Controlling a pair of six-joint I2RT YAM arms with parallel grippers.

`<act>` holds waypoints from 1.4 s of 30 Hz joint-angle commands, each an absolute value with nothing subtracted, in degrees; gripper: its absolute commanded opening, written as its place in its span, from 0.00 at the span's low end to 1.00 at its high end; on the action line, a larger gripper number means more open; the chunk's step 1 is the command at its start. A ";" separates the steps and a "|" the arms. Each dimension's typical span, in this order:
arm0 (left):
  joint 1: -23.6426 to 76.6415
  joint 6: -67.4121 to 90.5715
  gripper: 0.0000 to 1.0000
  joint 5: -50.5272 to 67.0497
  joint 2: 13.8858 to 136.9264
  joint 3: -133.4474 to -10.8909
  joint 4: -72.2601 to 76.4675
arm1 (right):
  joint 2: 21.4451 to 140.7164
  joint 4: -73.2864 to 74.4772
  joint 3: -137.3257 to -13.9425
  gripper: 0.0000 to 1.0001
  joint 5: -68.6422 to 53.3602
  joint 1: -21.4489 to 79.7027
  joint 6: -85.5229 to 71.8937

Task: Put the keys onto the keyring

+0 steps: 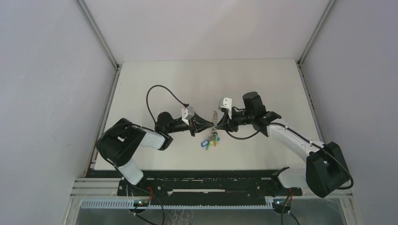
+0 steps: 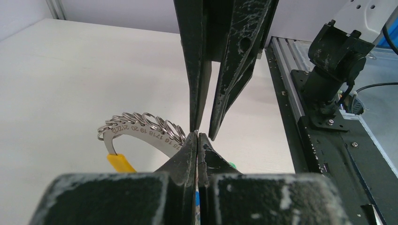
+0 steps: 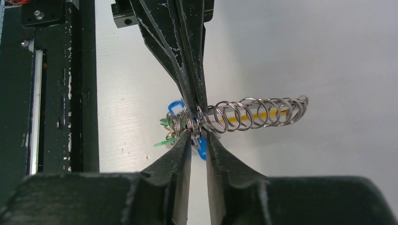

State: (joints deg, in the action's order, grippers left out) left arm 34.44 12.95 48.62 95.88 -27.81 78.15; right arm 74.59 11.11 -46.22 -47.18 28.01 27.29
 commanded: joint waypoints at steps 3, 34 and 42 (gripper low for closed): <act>34.39 13.14 0.00 48.58 93.44 -27.48 83.14 | 71.46 9.05 -46.33 0.21 -49.98 26.60 27.27; 35.06 13.27 0.00 49.86 93.78 -28.16 83.21 | 79.23 4.95 -49.24 0.15 -62.04 25.18 29.46; 35.07 12.52 0.00 48.69 93.52 -27.69 83.16 | 77.72 9.43 -49.92 0.21 -61.28 24.00 30.78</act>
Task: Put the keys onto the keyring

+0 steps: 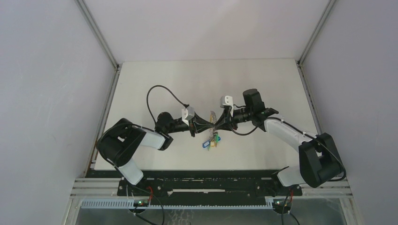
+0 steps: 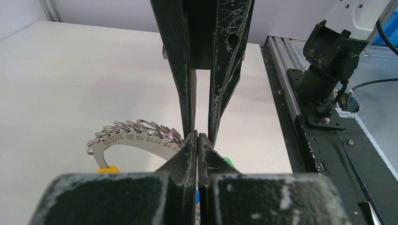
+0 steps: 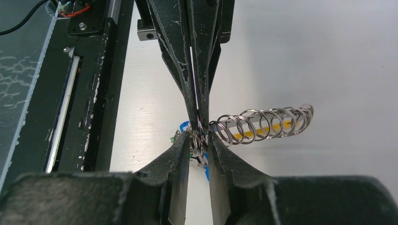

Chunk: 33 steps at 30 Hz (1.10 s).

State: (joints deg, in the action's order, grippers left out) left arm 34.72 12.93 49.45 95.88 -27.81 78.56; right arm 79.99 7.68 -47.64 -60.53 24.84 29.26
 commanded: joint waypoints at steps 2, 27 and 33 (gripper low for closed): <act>35.07 12.56 0.00 47.67 93.61 -27.60 83.14 | 75.26 10.73 -49.71 0.23 -58.77 23.91 30.19; 35.01 13.04 0.00 44.07 93.26 -27.05 83.15 | 73.05 -20.59 -32.43 0.34 -53.15 24.31 12.65; 35.06 13.10 0.00 43.95 93.25 -27.00 83.15 | 74.18 -22.60 -32.48 0.34 -54.25 25.02 11.69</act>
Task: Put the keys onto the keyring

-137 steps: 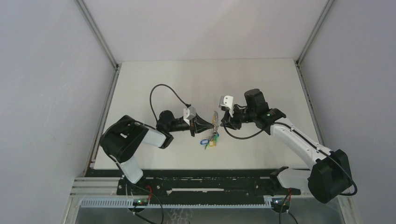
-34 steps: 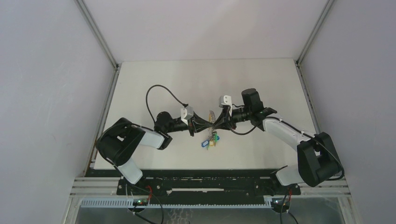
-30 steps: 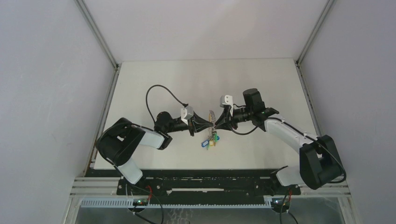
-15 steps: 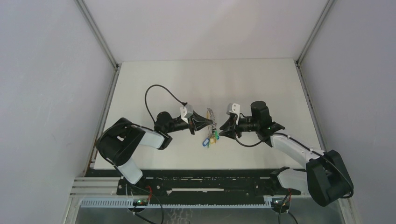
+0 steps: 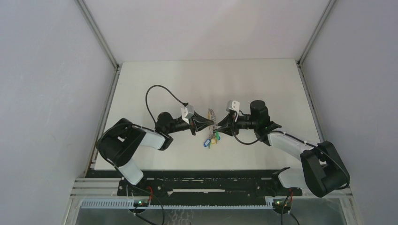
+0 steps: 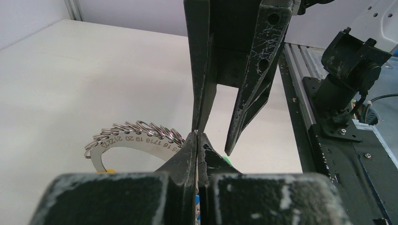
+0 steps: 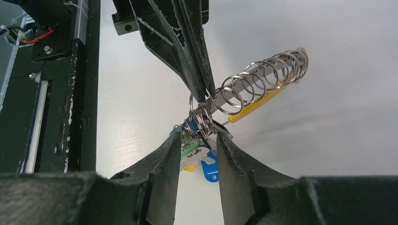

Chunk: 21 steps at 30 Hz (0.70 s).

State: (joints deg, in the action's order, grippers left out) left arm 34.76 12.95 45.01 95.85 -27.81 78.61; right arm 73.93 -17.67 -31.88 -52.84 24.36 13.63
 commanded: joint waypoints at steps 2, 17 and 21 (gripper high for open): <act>35.07 13.10 0.00 43.78 93.33 -27.06 83.16 | 74.09 -22.78 -32.44 0.33 -55.11 25.12 11.70; 35.04 11.84 0.00 38.85 93.67 -26.31 83.17 | 69.05 -10.38 -34.27 0.18 -57.76 26.46 19.28; 35.09 12.04 0.00 38.93 93.61 -26.41 83.14 | 70.51 0.04 -38.54 0.19 -57.59 28.12 24.65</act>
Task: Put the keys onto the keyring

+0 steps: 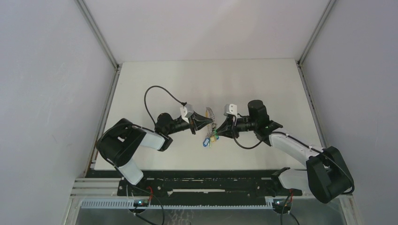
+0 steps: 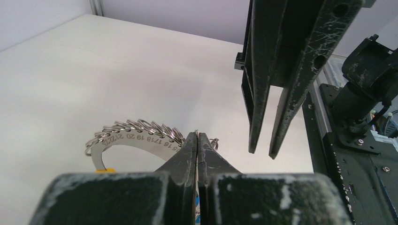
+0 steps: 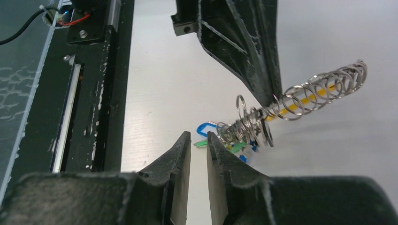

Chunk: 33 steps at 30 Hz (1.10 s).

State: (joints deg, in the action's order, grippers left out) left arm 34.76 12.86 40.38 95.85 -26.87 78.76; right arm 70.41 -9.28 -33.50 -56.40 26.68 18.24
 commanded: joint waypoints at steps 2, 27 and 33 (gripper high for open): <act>35.05 11.99 0.00 39.52 93.52 -26.41 83.14 | 70.81 0.97 -39.19 0.19 -54.94 28.25 25.07; 35.06 11.95 0.00 39.43 93.03 -26.20 83.14 | 71.29 -10.03 -36.68 0.31 -48.24 28.45 23.63; 35.07 12.04 0.00 38.26 92.75 -25.97 83.19 | 70.72 -7.66 -37.21 0.26 -49.09 29.49 24.45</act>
